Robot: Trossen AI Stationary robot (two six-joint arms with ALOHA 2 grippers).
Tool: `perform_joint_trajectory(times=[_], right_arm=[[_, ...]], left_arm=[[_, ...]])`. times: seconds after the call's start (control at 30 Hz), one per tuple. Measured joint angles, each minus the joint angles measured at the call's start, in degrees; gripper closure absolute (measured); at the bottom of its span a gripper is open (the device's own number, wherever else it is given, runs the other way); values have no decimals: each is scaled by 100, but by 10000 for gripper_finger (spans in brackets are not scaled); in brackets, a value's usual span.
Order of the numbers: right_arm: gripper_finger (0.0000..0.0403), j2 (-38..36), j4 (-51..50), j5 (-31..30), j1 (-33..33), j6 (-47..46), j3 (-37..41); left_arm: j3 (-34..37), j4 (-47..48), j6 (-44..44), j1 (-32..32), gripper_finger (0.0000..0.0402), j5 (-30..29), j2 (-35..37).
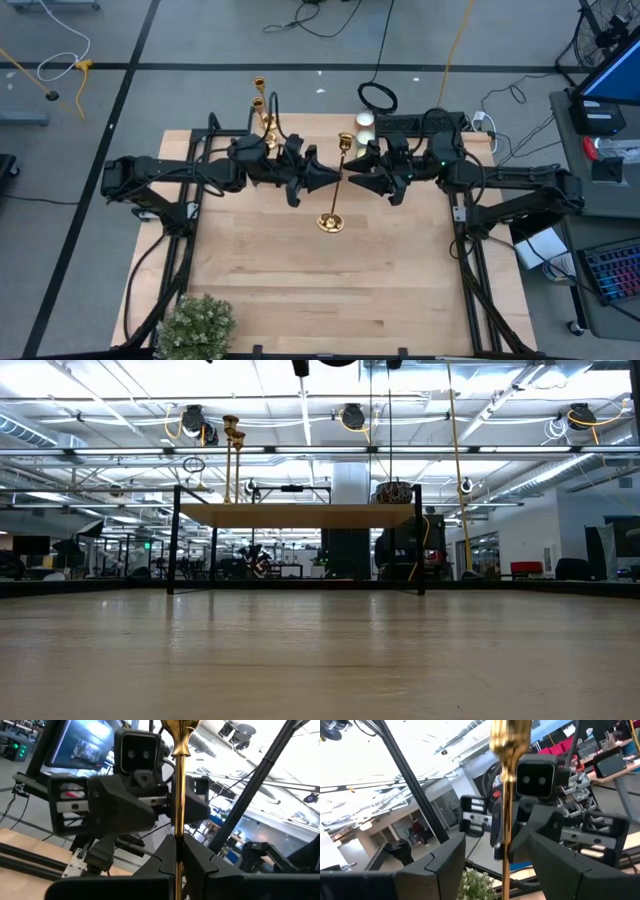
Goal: Pick & Place candle stick holders
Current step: Put the gold candle holder on the shelf aligned with the other gold candle holders
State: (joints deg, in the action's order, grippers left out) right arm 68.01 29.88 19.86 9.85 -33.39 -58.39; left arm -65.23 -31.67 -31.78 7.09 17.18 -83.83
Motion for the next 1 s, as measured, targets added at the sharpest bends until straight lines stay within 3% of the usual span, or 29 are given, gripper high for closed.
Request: perform_joint_trajectory(times=[0.77, 1.0], right_arm=[[194, 379, 573, -166, -20, -399, 7], [245, 378, 551, -168, -20, -433, 7]], left_arm=[[0, 59, -8, -86, 390, -145, -4], [0, 212, -13, -117, 390, -220, -6]])
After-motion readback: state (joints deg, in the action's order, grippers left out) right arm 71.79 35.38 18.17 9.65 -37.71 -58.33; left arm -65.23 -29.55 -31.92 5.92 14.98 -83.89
